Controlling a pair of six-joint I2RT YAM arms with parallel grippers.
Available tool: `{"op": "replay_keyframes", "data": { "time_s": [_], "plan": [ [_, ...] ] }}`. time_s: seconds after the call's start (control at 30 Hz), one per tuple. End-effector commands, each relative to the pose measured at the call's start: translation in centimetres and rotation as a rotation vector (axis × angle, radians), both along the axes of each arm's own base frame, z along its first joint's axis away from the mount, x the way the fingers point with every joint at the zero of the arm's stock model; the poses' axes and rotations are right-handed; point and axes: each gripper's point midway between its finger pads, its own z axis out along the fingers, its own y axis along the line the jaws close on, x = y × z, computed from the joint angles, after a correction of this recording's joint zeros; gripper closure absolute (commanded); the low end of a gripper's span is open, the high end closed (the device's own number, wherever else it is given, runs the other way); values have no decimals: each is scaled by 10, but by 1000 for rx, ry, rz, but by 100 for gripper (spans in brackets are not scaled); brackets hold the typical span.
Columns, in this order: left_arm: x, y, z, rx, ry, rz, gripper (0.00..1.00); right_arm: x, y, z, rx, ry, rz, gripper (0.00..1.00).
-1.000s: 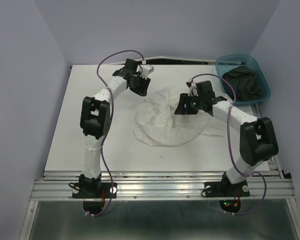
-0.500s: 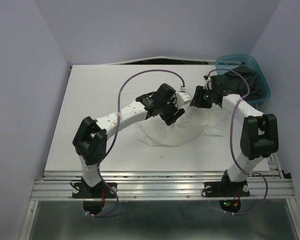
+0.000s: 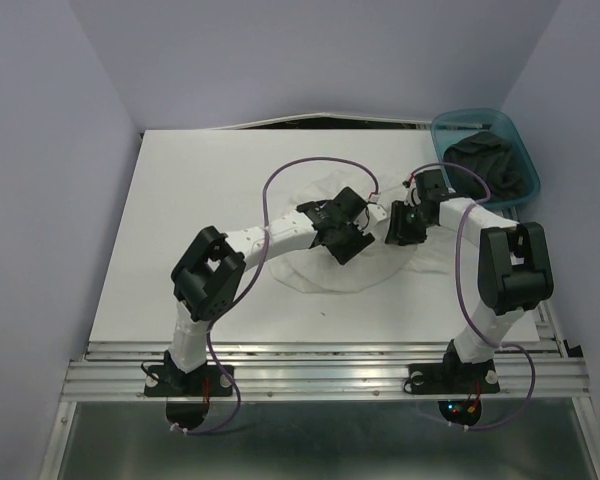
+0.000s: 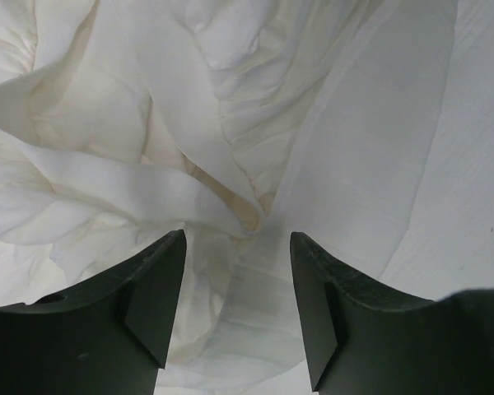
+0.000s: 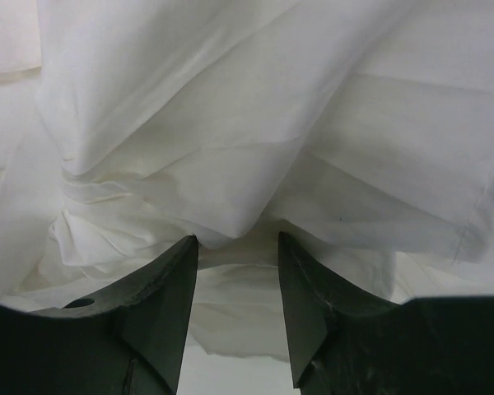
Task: Fold and stack the skirts
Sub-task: Flatten the skirt out
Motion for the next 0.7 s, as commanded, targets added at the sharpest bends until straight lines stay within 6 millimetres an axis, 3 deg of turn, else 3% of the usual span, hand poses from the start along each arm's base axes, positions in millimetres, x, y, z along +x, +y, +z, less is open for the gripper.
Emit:
{"op": "replay_keyframes", "data": {
  "time_s": [0.0,0.4,0.5,0.57,0.63,0.67],
  "plan": [
    [10,-17,22,-56,-48,9,36,-5,-7,3,-50,-20,13,51],
    [9,-26,-12,-25,4,-5,50,-12,-14,-3,-88,-1,2,51],
    [15,-19,-21,12,-7,26,62,-14,-15,-2,-91,-2,9,51],
    [20,-13,-13,6,-23,46,75,-17,-15,-3,-95,3,13,51],
    [28,-6,2,-7,-45,69,82,-19,-15,-3,-90,1,18,51],
    [32,-2,21,-33,-68,77,88,-22,-15,-4,-88,7,23,51]
  ]
}}
